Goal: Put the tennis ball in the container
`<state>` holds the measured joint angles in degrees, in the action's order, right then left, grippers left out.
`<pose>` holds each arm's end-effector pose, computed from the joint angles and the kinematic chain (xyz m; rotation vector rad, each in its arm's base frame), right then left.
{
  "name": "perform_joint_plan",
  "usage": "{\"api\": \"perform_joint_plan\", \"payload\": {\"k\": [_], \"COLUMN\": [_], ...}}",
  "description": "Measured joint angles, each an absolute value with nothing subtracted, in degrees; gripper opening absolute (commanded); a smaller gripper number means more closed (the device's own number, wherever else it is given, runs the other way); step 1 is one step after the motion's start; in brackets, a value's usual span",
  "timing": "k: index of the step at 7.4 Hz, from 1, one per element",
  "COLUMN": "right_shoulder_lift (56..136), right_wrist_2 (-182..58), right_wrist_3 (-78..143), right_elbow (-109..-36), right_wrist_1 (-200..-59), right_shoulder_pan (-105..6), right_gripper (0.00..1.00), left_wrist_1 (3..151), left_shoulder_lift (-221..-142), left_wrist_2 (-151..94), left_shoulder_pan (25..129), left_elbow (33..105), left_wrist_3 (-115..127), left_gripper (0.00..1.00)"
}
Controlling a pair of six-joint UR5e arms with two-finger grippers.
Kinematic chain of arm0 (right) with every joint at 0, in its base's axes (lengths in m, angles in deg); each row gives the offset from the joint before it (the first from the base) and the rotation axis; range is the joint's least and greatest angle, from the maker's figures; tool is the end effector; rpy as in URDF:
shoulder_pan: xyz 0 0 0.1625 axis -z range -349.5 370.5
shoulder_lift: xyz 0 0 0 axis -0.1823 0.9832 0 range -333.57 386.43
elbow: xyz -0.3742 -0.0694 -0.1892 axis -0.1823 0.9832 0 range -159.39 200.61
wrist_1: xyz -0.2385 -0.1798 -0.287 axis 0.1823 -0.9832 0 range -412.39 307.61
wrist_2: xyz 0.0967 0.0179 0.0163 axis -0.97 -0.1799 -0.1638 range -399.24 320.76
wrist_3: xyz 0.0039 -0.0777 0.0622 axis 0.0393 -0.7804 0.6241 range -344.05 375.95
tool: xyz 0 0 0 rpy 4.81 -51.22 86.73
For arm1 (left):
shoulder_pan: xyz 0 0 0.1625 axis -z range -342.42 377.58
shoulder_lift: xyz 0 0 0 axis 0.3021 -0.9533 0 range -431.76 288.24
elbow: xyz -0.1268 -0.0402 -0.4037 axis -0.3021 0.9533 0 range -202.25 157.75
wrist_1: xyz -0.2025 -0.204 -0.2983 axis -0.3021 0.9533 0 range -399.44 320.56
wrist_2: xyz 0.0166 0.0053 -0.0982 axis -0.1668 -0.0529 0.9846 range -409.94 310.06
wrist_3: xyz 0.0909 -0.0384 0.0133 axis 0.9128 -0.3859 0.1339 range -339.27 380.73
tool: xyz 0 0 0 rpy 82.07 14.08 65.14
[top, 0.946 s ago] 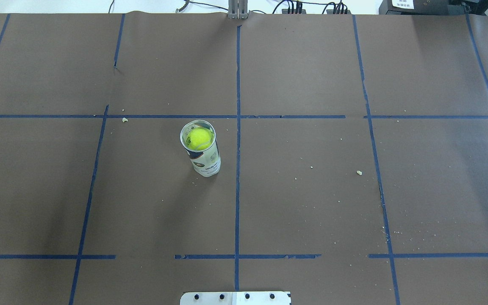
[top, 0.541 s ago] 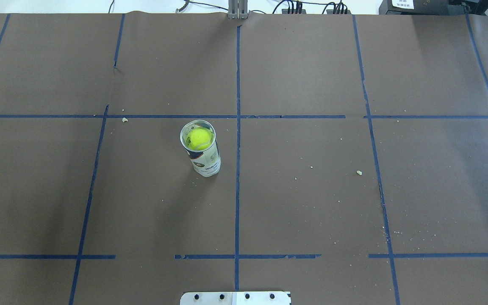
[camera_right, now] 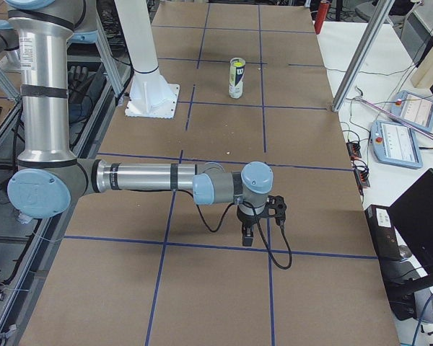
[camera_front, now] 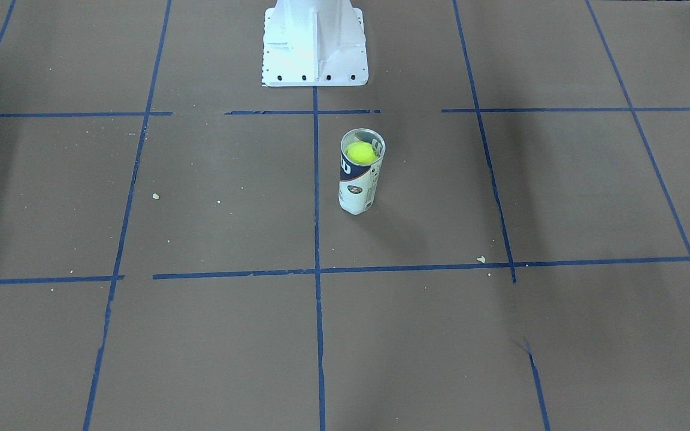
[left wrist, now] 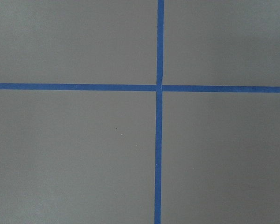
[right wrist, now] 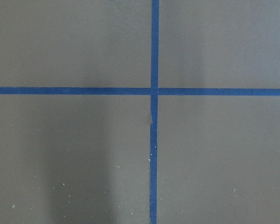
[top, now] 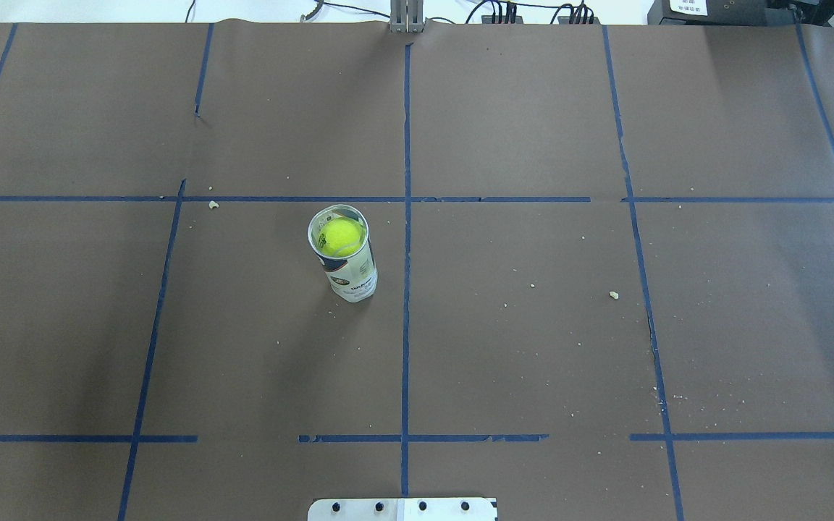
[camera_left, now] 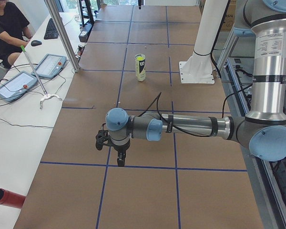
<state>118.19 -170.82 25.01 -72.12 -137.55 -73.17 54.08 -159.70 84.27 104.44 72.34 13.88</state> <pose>0.0134 -0.4903 0.6448 -0.0010 -0.7313 0.0088 -0.0372 -0.4860 0.6304 0.0327 0.7766 -0.0208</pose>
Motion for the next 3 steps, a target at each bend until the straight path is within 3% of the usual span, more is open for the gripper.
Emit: {"api": "perform_joint_plan", "payload": {"k": [3], "right_shoulder_lift": [118.2], "right_wrist_2": [-170.8], "right_wrist_3": [25.0], "right_elbow": [-72.1], "right_wrist_1": [-137.6], "right_shoulder_pan": [-73.2], "right_gripper": [1.00], "left_wrist_1": [54.1], "left_shoulder_lift": [-160.0], "left_wrist_2": [84.3], "left_shoulder_pan": [104.4], "left_elbow": [72.2], "left_wrist_3": [13.8], "left_gripper": [1.00]}}
